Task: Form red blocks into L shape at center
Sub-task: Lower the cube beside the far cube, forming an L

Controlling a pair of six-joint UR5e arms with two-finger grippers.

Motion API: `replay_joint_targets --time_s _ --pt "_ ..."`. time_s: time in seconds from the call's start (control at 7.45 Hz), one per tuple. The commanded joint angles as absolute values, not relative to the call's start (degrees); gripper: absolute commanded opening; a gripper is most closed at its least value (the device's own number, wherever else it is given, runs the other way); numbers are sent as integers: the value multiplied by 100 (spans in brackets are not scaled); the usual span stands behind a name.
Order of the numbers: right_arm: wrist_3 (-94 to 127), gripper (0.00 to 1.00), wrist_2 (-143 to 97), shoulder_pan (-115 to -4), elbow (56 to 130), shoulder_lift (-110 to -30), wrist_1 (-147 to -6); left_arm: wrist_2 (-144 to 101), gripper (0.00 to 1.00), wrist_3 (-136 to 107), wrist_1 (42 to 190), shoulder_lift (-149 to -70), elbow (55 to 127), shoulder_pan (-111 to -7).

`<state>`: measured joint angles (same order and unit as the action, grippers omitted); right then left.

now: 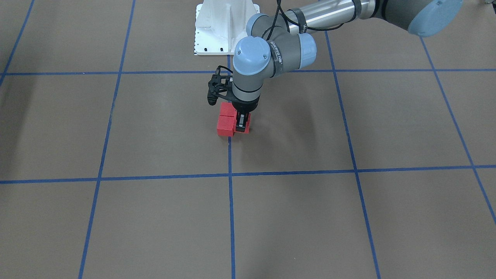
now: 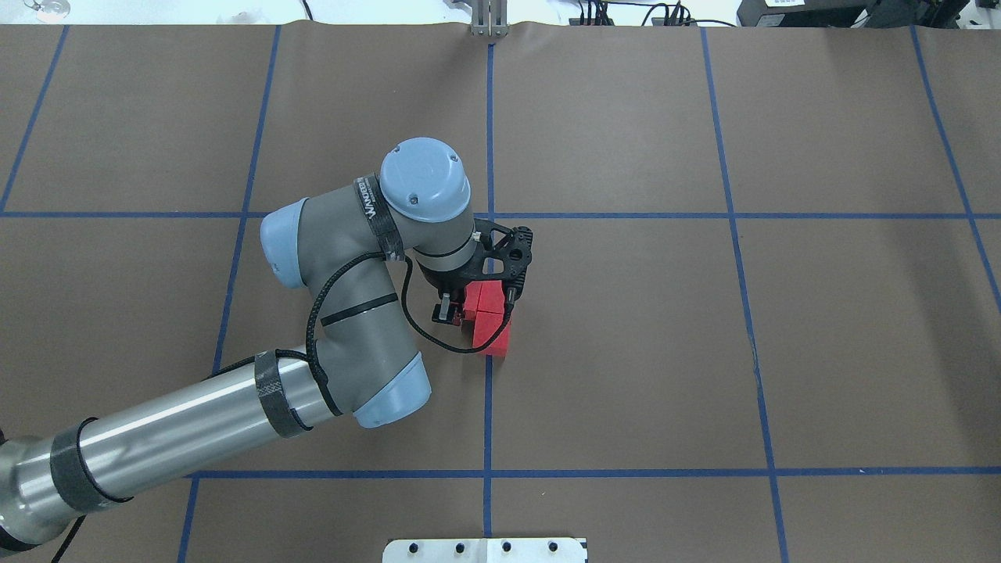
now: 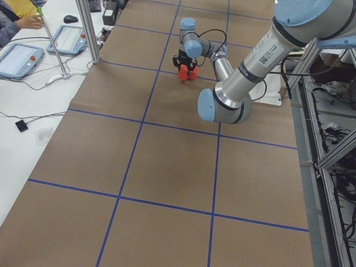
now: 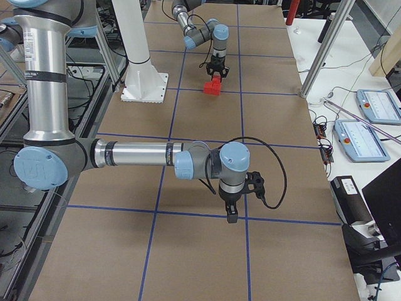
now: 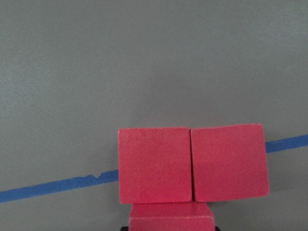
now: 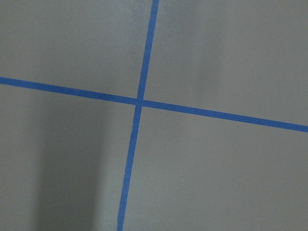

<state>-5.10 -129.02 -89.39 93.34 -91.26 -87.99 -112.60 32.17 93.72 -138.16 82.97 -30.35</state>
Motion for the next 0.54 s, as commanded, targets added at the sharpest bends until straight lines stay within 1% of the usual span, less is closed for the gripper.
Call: replay_joint_targets --time_s 0.0,0.13,0.27,0.4 --pt "-510 100 -12902 -8938 9325 -9132 -8798 -11259 46 3217 9378 -13816 8288 -3032" --pt "-510 100 -12902 -8938 9325 -9123 -8798 -11259 48 3208 9369 -13816 8288 -3032" --pt "-510 100 -12902 -8938 9325 -9123 -8798 -11259 54 3199 9369 -13825 8279 -3032" --pt "-510 100 -12902 -8938 9325 -9123 -8789 -11267 63 3182 9378 -13816 8279 -3032"
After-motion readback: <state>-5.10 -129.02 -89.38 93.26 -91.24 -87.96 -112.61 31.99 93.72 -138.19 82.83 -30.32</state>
